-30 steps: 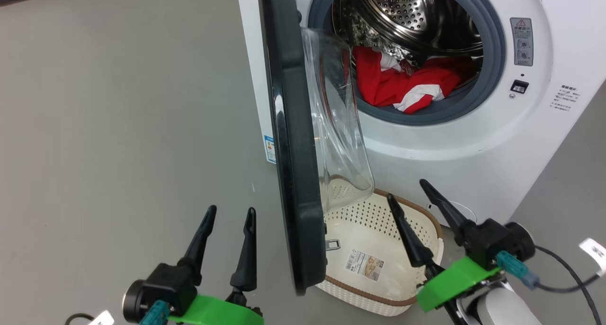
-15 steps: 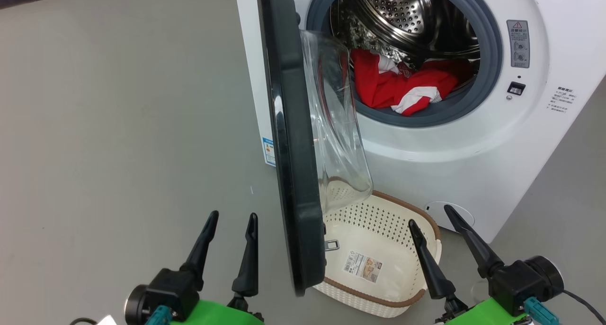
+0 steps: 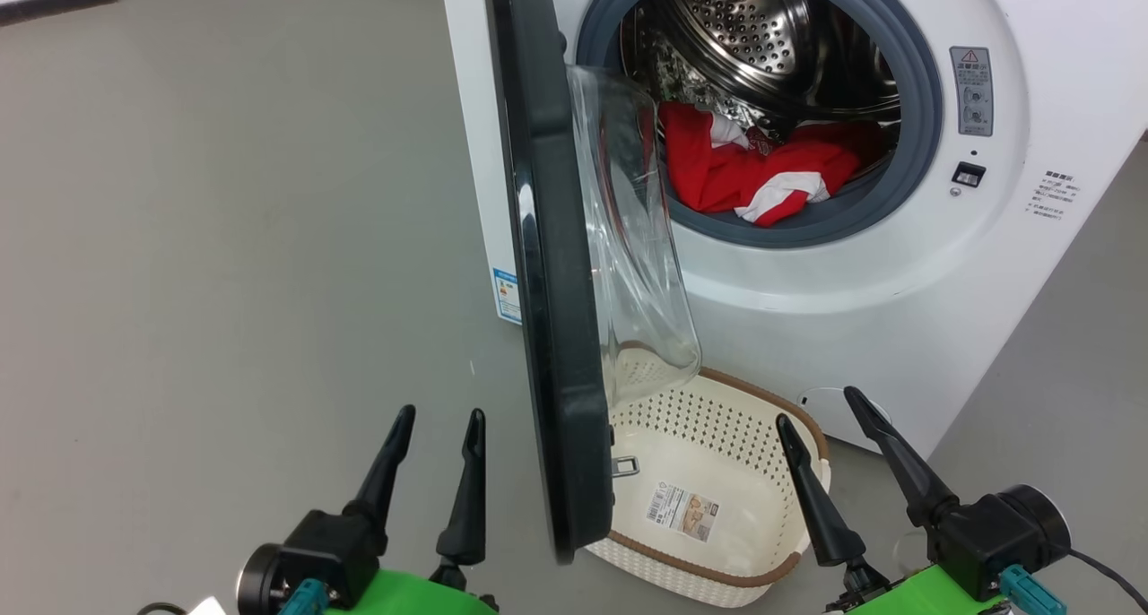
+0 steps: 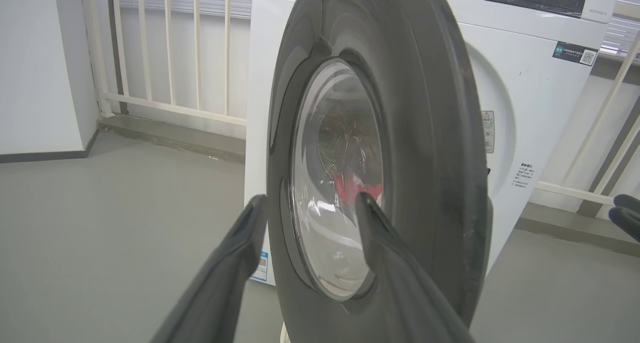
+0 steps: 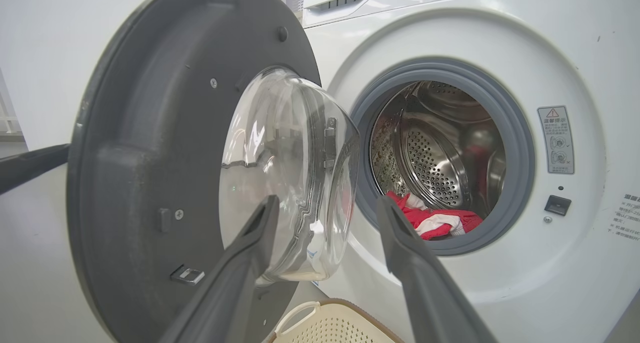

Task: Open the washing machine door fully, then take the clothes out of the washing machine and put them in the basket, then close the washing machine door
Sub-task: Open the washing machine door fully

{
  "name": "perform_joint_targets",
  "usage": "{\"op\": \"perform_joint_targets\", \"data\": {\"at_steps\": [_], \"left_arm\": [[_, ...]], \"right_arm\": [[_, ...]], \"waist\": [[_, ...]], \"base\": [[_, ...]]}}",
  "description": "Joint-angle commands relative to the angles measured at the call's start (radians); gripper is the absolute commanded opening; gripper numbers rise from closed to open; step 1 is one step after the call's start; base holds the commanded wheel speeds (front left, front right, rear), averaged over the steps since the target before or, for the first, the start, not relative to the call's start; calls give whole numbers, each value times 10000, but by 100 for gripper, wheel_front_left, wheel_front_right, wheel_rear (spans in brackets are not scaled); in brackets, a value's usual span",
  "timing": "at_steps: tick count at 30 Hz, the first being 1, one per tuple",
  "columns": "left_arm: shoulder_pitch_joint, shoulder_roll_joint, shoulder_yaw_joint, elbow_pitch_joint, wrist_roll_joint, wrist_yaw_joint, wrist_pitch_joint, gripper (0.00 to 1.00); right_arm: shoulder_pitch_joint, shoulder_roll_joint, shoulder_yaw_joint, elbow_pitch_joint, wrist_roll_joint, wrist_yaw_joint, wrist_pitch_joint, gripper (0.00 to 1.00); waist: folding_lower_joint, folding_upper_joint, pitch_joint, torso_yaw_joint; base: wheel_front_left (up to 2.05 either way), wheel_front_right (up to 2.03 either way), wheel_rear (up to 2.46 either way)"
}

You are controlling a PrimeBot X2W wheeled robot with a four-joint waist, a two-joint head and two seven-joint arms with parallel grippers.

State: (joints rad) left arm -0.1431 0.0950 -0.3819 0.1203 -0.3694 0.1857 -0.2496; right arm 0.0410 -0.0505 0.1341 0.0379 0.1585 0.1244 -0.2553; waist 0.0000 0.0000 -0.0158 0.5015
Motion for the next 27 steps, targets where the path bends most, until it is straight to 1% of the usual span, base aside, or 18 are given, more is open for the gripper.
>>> {"op": "perform_joint_targets", "data": {"at_steps": [1,2,9,12,15,19,25,27], "left_arm": [[-206,43,309,-196,135,104,-104,39],[-222,59,317,-228,172,126,-105,0],[-478,144,435,-1058,722,203,-117,0],[-649,135,509,-1829,1187,192,-119,0],[-872,82,419,-2527,1534,17,-120,0],[-1203,-29,-31,-2883,1731,-333,-120,0],[-1634,-185,-842,-2711,1761,-748,-96,0],[-1722,-216,-1143,-2524,1681,-957,-1,0]], "right_arm": [[-47,2,211,-262,108,63,-64,100],[-31,2,219,-255,131,63,-64,100],[21,2,231,-235,277,63,-64,100],[12,3,261,-221,329,63,-64,100],[-5,3,246,-217,371,63,-64,100],[-35,3,261,-183,412,63,-64,100],[-91,3,363,-213,500,63,-64,100],[-113,3,384,-221,521,63,-64,100]], "waist": [[0,0,-30,-23],[0,0,-46,-32],[0,0,-90,-82],[0,0,-84,-150],[0,0,-57,-230],[0,0,-48,-355],[0,0,-19,-627],[0,0,1,-728]], "base": [[0,0,0],[0,0,0],[0,0,0],[0,0,0],[0,0,0],[0,0,0],[0,0,0],[0,0,0]]}}
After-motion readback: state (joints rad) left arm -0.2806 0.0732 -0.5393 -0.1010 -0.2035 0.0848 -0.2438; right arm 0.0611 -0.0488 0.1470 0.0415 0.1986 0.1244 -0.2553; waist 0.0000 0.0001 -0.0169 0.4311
